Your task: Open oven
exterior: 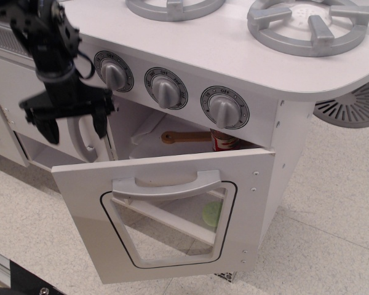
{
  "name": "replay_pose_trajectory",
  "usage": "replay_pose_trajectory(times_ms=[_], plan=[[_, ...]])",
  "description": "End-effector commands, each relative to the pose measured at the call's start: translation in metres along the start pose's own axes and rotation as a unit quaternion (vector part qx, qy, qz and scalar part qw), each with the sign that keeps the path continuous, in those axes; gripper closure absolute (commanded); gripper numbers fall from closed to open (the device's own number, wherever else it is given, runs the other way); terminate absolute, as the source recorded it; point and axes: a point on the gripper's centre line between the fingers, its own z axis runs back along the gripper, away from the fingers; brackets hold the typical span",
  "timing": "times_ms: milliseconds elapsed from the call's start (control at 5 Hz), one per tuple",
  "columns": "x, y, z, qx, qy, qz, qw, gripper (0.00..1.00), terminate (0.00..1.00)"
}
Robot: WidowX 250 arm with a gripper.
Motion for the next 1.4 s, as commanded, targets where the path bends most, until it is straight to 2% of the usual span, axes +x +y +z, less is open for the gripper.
replay_pose_trajectory(times_ms=[0,200,400,600,800,1200], plan=[[-0.054,-0.021,0.0,-0.01,0.027,-0.017,0.9994,0.0,0.0],[-0.073,-0.031,0.003,-0.02,0.033,-0.024,0.999,0.0,0.0],[-0.096,-0.045,0.009,-0.051,0.054,0.011,0.9972,0.0,0.0],[-0.119,-0.063,0.018,-0.084,0.083,0.11,0.9869,0.0,0.0],[-0.138,-0.072,0.027,-0.072,0.092,0.128,0.9849,0.0,0.0],[-0.138,-0.072,0.027,-0.072,0.092,0.128,0.9849,0.0,0.0]])
